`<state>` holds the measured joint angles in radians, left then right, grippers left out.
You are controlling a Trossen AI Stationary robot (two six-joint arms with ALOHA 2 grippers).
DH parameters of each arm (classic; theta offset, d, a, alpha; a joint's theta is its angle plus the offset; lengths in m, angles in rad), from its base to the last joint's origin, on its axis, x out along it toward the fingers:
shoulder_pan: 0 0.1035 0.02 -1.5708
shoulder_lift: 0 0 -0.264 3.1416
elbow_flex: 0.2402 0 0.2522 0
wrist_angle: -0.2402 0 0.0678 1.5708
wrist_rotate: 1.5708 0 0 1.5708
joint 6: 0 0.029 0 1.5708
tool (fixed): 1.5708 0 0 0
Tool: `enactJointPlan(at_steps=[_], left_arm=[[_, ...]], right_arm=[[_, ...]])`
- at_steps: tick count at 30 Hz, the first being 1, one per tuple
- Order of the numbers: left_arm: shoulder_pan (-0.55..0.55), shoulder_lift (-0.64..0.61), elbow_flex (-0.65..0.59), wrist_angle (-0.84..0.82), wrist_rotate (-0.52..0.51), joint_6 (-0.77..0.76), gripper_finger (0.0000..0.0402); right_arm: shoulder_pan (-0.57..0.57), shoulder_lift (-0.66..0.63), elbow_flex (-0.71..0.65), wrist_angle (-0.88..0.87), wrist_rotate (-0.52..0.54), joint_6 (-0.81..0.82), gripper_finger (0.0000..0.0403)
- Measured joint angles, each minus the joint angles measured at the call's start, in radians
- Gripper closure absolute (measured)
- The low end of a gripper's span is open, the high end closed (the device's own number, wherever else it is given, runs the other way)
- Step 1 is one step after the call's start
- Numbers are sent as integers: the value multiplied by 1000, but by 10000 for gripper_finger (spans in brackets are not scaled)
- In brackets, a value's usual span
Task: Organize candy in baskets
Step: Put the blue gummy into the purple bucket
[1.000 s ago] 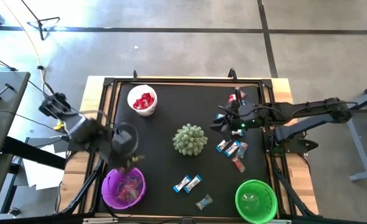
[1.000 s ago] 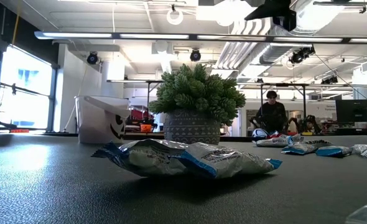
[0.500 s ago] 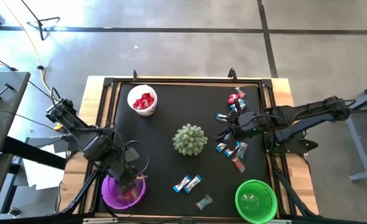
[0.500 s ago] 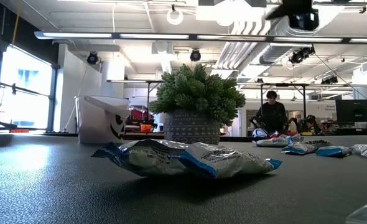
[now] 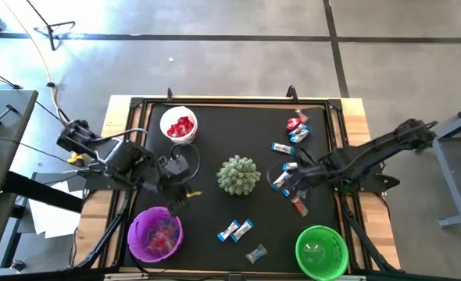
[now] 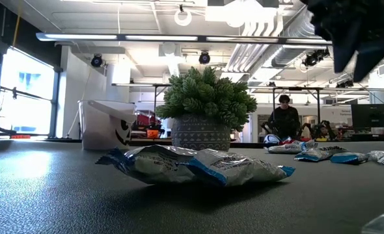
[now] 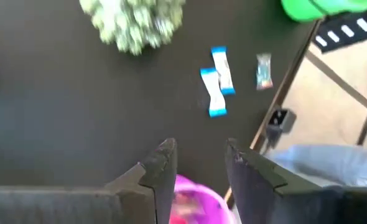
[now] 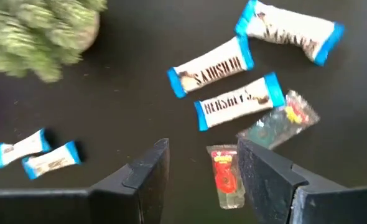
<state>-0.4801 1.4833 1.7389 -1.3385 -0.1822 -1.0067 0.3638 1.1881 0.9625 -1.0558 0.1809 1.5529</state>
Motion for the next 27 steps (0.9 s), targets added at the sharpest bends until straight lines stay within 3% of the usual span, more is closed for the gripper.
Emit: enactJointPlan(at_steps=[5,12,27], left_arm=[[56,-28,32,-2,-27,140,278],[156,-129,38,-5,-43,283,278],[239,-312,38,-5,-123,427,278]], right_arm=[[58,2,-117,70,23,252,219],[104,2,-299,342,27,499,219],[104,2,-431,324,10,731,248]])
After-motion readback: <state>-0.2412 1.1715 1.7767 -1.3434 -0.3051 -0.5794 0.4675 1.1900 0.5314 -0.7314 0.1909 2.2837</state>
